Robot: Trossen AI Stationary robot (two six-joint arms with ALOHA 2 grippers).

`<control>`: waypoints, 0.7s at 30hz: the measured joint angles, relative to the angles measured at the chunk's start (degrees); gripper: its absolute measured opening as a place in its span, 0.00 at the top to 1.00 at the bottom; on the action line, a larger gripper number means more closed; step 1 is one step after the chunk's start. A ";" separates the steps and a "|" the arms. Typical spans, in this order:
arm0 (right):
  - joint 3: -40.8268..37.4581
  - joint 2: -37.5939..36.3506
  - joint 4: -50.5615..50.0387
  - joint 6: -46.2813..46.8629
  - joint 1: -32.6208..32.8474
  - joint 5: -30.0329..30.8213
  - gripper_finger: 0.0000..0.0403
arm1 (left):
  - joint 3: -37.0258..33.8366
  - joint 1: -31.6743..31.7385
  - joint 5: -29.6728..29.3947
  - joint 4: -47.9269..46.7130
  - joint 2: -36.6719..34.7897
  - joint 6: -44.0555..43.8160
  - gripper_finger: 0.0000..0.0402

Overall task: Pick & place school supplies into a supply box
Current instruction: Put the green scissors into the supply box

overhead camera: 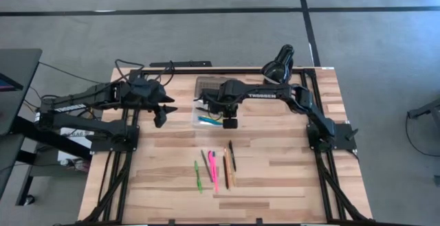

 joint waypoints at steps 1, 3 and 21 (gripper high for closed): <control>-0.45 0.00 0.05 -0.25 -0.13 -0.66 0.84 | 0.00 -0.23 -0.47 0.01 0.00 -0.24 0.57; -1.33 0.07 0.04 -0.54 -0.37 -1.64 0.84 | 0.00 -0.64 -1.18 0.02 0.00 -0.66 0.57; -5.38 0.13 4.62 2.12 0.02 -3.98 0.84 | 0.00 -1.22 -3.06 3.50 0.00 -1.18 0.57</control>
